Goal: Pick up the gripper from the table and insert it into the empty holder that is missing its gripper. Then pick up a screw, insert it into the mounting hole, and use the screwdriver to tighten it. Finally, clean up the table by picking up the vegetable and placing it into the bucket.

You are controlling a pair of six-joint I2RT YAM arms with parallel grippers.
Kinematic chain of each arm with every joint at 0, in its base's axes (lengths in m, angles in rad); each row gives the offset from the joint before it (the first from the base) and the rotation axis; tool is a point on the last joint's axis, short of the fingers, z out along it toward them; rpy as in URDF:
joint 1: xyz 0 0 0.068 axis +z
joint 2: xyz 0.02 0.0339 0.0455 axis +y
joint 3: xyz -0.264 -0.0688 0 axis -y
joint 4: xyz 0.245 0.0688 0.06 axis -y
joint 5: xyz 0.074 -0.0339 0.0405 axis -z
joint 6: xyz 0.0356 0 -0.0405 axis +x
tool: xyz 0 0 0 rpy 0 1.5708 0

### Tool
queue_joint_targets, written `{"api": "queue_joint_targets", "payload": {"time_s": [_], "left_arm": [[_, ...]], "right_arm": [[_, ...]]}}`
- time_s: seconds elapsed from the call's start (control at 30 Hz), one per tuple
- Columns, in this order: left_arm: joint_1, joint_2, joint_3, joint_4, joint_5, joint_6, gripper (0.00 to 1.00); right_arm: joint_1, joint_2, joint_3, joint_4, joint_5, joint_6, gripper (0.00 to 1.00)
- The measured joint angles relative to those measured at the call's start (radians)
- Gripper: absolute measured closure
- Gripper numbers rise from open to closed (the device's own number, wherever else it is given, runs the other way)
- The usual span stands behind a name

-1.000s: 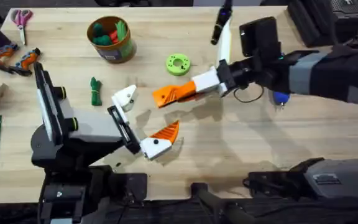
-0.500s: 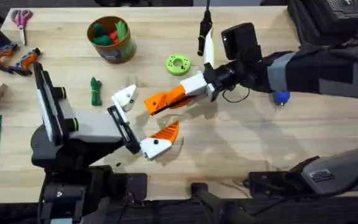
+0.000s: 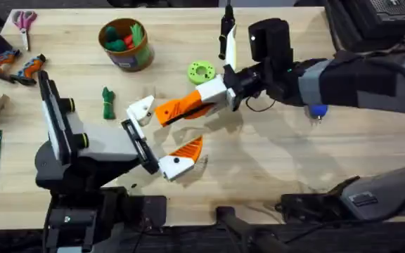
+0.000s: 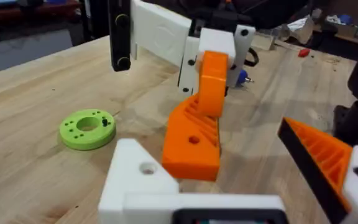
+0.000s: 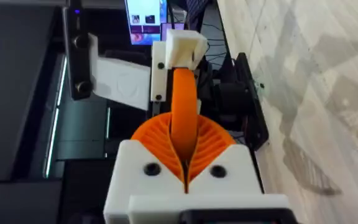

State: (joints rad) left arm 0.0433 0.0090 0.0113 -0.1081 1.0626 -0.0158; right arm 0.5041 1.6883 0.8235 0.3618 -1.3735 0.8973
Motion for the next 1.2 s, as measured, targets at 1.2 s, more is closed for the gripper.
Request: {"api": "queue_joint_targets", "payload": {"time_s": [1.2], "left_arm": [[0.011, 0.000, 0.002, -0.026, 0.108, 0.046, 0.015]], "right_arm": [[0.053, 0.135, 0.061, 0.180, -0.040, 0.054, 0.990]]}}
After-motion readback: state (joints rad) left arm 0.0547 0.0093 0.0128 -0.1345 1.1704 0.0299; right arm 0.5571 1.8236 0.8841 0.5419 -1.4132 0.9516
